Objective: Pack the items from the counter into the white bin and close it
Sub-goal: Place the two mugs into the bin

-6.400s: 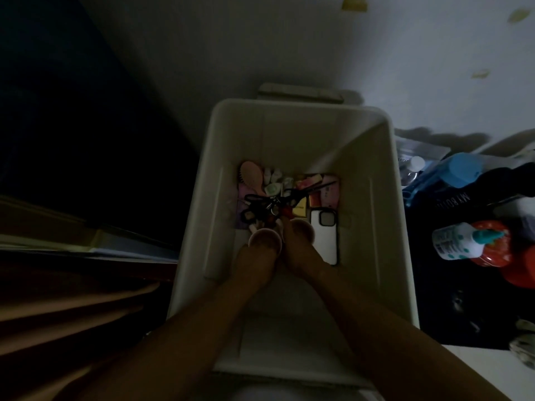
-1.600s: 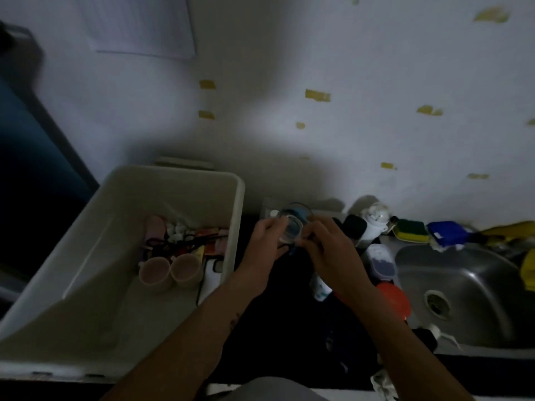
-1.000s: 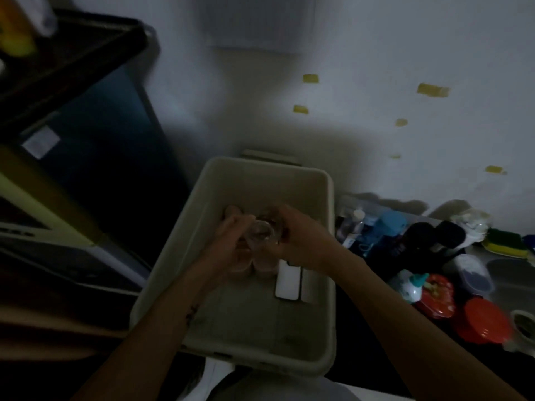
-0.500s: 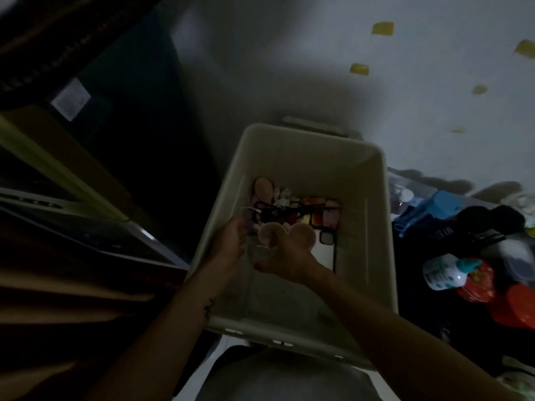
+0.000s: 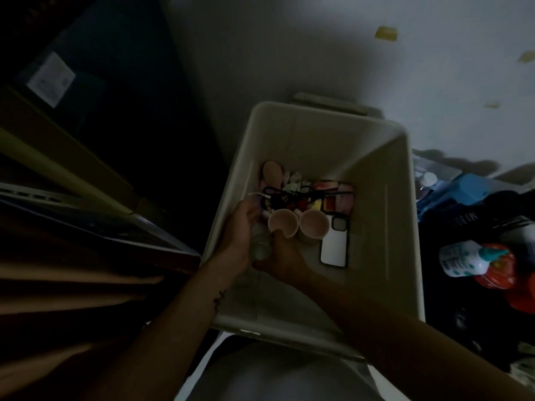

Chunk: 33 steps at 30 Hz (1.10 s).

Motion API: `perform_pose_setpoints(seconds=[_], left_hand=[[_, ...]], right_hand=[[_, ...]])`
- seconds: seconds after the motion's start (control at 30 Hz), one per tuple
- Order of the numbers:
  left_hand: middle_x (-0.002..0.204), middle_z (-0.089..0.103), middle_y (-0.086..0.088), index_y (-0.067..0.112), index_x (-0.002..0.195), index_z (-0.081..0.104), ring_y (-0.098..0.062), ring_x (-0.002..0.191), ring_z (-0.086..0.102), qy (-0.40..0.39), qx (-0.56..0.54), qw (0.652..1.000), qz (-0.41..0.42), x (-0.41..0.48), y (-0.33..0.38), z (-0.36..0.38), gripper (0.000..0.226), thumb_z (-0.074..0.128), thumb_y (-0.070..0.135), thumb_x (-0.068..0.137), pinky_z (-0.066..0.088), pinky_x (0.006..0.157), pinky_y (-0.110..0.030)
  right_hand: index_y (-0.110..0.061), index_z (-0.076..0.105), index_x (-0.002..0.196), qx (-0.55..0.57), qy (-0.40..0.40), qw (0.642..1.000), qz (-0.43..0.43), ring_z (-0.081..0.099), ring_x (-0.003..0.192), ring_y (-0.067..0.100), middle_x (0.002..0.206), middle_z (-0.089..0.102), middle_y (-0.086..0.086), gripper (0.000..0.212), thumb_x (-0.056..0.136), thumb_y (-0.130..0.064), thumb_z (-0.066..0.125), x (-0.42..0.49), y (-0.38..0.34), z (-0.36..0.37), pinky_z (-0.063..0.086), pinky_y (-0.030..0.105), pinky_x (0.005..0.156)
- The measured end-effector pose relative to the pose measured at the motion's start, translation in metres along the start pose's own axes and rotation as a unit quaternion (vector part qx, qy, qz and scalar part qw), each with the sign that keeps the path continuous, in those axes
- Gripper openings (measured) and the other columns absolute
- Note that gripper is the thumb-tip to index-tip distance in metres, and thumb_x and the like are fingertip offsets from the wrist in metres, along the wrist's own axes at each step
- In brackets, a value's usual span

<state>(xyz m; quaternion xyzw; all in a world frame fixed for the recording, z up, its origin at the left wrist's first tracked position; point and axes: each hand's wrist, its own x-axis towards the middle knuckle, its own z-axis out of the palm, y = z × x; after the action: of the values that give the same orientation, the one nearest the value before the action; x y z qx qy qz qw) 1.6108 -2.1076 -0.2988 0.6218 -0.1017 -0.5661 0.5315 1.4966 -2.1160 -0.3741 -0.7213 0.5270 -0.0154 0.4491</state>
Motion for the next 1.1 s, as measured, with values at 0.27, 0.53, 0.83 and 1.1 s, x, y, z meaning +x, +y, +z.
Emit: perform_pose_setpoints(seconds=[0.27, 0.53, 0.83, 1.1], left_hand=[[0.068, 0.073, 0.013, 0.021, 0.091, 0.064, 0.008, 0.061, 0.066, -0.008, 0.016, 1.0, 0.008, 0.001, 0.001, 0.001, 0.031, 0.039, 0.035, 0.1, 0.045, 0.046, -0.007], [0.085, 0.069, 0.006, 0.024, 0.091, 0.065, 0.001, 0.072, 0.066, 0.016, 0.052, 0.999, 0.005, -0.001, 0.004, 0.001, 0.036, 0.035, 0.043, 0.1, 0.045, 0.061, -0.017], [0.079, 0.071, 0.006, 0.021, 0.091, 0.063, 0.0, 0.073, 0.067, 0.005, 0.051, 0.999, 0.005, -0.008, 0.008, 0.003, 0.033, 0.036, 0.037, 0.101, 0.051, 0.061, -0.013], [0.117, 0.063, -0.01, 0.003, 0.123, 0.058, -0.016, 0.099, 0.059, -0.029, 0.099, 0.994, -0.031, -0.012, 0.002, 0.024, 0.048, 0.031, 0.037, 0.103, 0.04, 0.07, -0.024]], right_hand=[[-0.003, 0.04, 0.134, 0.001, 0.017, 0.999, -0.049, 0.058, 0.112, 0.03, 0.126, 0.058, 0.013, 0.072, 0.08, -0.029, 0.079, 0.004, -0.004, 0.01, 0.048, 0.044, 0.091], [-0.006, 0.046, 0.131, -0.015, 0.017, 0.996, -0.083, 0.055, 0.115, 0.026, 0.127, 0.056, 0.011, 0.059, 0.082, -0.024, 0.074, 0.008, -0.009, 0.009, 0.046, 0.041, 0.096], [-0.01, 0.04, 0.136, -0.109, -0.052, 0.991, -0.065, 0.053, 0.116, 0.026, 0.134, 0.051, 0.009, 0.089, 0.067, -0.04, 0.086, -0.009, 0.011, -0.019, 0.05, 0.039, 0.093], [-0.007, 0.029, 0.143, -0.185, -0.034, 0.982, -0.013, 0.051, 0.115, 0.025, 0.135, 0.048, 0.012, 0.103, 0.066, -0.043, 0.086, -0.039, 0.029, -0.081, 0.046, 0.03, 0.08]])
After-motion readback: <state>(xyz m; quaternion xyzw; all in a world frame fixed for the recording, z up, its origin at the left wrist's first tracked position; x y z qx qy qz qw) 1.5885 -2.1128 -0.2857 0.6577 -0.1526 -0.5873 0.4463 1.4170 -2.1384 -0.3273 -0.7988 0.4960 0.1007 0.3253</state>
